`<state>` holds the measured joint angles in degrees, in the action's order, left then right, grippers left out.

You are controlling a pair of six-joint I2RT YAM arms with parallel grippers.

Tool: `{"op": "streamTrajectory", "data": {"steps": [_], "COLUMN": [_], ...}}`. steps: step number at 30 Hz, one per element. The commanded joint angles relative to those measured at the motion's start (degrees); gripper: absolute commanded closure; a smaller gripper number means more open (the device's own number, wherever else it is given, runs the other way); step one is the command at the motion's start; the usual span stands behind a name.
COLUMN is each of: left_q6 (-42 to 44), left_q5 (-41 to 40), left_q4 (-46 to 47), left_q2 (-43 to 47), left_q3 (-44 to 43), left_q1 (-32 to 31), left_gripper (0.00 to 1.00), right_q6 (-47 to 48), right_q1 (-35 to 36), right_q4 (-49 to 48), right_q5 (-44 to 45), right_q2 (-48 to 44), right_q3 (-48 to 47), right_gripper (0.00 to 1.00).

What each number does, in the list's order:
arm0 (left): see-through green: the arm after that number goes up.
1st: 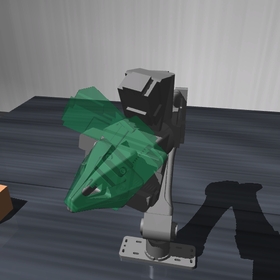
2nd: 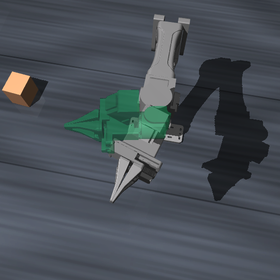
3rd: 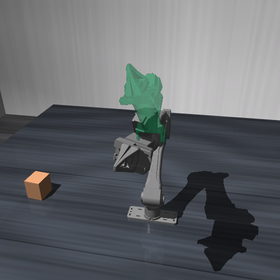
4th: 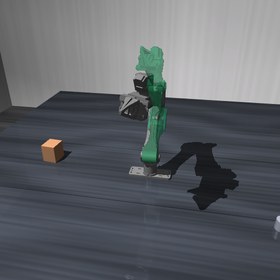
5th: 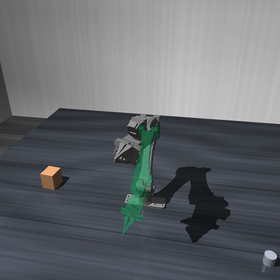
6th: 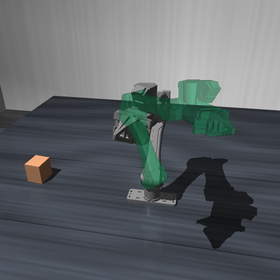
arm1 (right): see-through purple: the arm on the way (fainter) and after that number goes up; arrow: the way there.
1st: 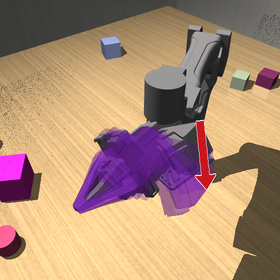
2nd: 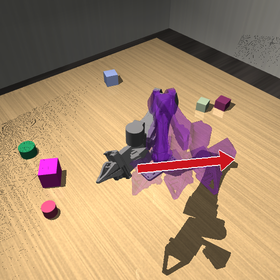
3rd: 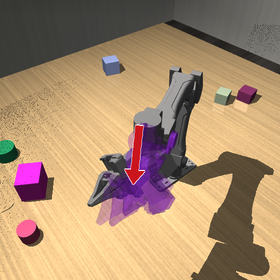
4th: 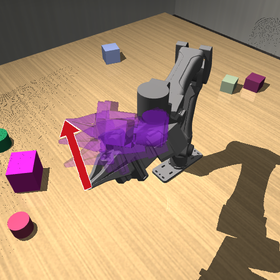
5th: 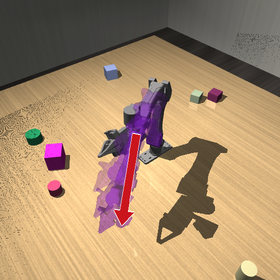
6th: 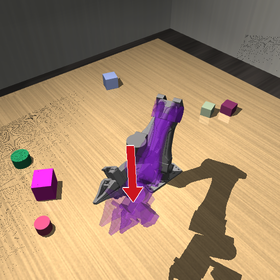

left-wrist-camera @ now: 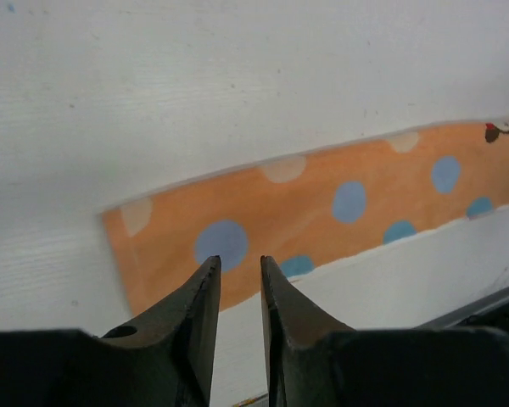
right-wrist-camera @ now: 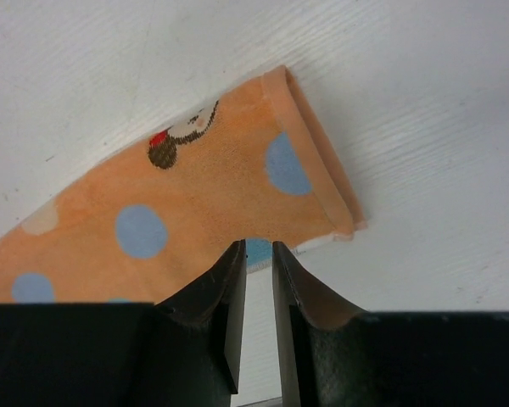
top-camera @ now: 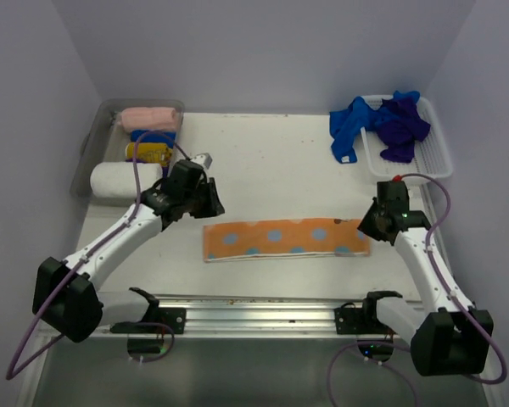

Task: Roll the towels
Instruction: Fold the towel

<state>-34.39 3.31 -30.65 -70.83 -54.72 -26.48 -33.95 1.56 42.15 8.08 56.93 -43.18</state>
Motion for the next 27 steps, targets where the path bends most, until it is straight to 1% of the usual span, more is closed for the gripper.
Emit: {"op": "streamTrajectory", "data": {"steps": [1,3,5,7,9,10,13,14,16,19,20,22,23,24,26,27], "left_q6": [0.03,-1.02,-1.81,-2.26,-2.61,-2.61,-2.78,-2.87,-2.96,-2.44,-2.17,-1.38,-1.21,-0.94,-0.94,-1.03], "left_q5": [4.75,6.26,5.92,4.87,4.08,3.03,0.39,-0.05,-1.46,-1.56,-1.64,-2.17,-2.34,-2.69,-2.35,-2.34], "left_q4": [1.98,5.67,8.23,9.64,9.39,8.60,6.06,5.18,3.59,3.58,3.58,3.58,3.50,3.41,3.32,2.89], "left_q2": [-4.40,-6.86,-9.49,-12.30,-17.22,-20.37,-24.17,-25.92,-26.73,-25.68,-24.63,-23.22,-21.65,-20.94,-19.09,-18.65], "left_q3": [1.45,3.82,5.40,5.85,5.33,4.98,3.66,3.22,3.21,5.14,5.58,6.20,6.12,5.07,3.66,1.57], "left_q1": [-2.44,-2.52,-2.53,-2.61,-2.61,-2.53,-2.18,-1.74,-0.95,2.47,3.53,5.38,6.95,7.32,6.80,6.18], "left_gripper": [0.72,0.73,0.73,0.75,0.77,0.78,0.79,0.79,0.79,0.78,0.78,0.78,0.78,0.78,0.78,0.78], "right_q6": [3.02,3.37,3.63,3.98,4.25,4.42,4.42,4.25,3.63,3.11,3.19,3.11,2.67,1.80,0.74,-0.05], "right_q1": [0.46,0.46,0.46,0.46,0.46,0.46,0.46,0.46,0.55,0.55,0.81,4.83,9.20,11.16,14.24,14.52], "right_q4": [-3.56,-5.85,-7.60,-10.33,-10.86,-11.04,-11.48,-11.48,-12.44,-12.45,-12.01,-9.90,-8.94,-7.71,-7.70,-8.13], "right_q5": [-4.64,-5.61,-5.96,-5.53,-4.13,-4.03,-3.85,-3.94,-4.12,-4.55,-4.91,-4.13,-1.86,-1.58,-2.44,-2.97], "right_q2": [4.67,8.52,11.09,14.77,17.59,20.74,26.11,27.09,27.88,26.40,25.18,18.51,16.31,12.37,10.23,10.22], "right_q3": [-0.68,-0.24,-0.06,0.29,-0.76,-0.94,-1.29,-1.12,0.46,2.57,2.92,3.19,2.84,2.40,1.26,0.12], "right_gripper": [0.78,0.79,0.79,0.79,0.78,0.78,0.80,0.80,0.80,0.81,0.86,0.86,0.85,0.83,0.82,0.81]}}
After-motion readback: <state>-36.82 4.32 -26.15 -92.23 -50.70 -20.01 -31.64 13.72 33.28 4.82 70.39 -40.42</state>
